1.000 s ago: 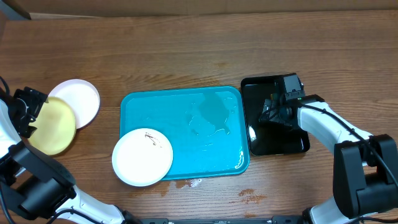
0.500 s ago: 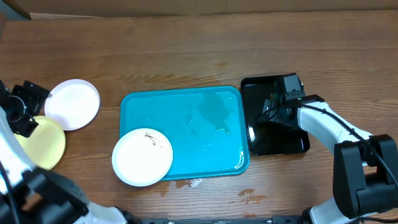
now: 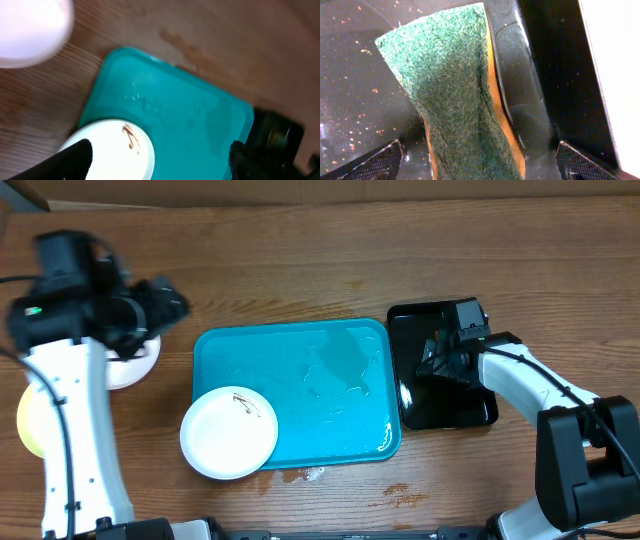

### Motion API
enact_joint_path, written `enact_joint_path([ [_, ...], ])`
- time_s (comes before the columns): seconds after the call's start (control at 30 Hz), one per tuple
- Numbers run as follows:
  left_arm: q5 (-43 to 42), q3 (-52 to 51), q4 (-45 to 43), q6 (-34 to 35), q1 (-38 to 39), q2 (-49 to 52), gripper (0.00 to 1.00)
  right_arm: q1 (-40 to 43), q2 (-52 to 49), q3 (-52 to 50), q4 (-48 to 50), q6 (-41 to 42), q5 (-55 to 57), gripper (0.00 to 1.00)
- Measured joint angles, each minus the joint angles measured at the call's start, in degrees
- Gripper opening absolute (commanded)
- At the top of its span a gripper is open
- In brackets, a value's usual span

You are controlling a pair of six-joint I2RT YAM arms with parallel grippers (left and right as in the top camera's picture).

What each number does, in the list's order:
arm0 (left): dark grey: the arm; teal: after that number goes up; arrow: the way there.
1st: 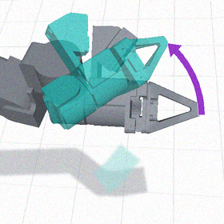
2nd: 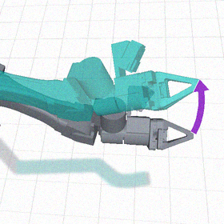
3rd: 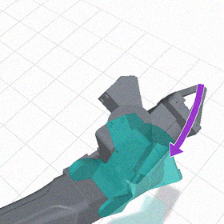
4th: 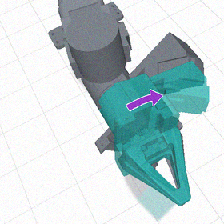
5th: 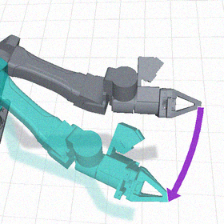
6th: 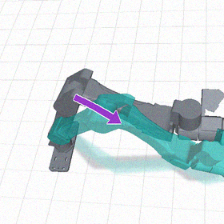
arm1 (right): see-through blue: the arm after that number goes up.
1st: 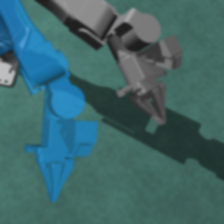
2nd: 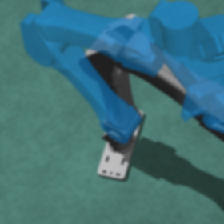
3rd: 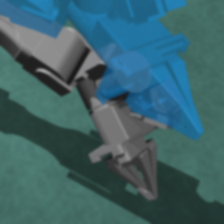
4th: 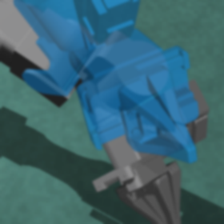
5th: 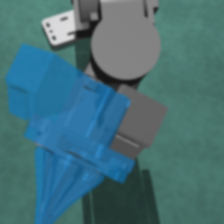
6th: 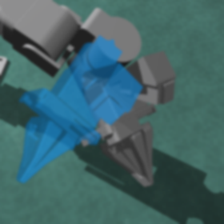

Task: Clean dirty plates on tray and stack at the side
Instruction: 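Move the left gripper to the white plate with brown stain and pinch its rim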

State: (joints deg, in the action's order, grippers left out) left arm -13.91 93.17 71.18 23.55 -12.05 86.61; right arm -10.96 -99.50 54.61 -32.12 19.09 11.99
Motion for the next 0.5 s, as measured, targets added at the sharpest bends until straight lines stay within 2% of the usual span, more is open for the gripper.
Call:
enact_joint_path([
  [0.2, 4.4, -11.0, -2.6, 0.1, 14.8, 0.7, 0.82, 0.0, 0.0, 0.0, 0.0, 0.0, 0.0, 1.00],
  [0.4, 10.1, -21.4, -3.5, 1.4, 21.7, 1.0, 0.74, 0.0, 0.0, 0.0, 0.0, 0.0, 0.0, 1.00],
  [0.5, 13.6, -24.5, -2.8, 2.4, 21.6, 1.0, 0.59, 0.0, 0.0, 0.0, 0.0, 0.0, 0.0, 1.00],
])
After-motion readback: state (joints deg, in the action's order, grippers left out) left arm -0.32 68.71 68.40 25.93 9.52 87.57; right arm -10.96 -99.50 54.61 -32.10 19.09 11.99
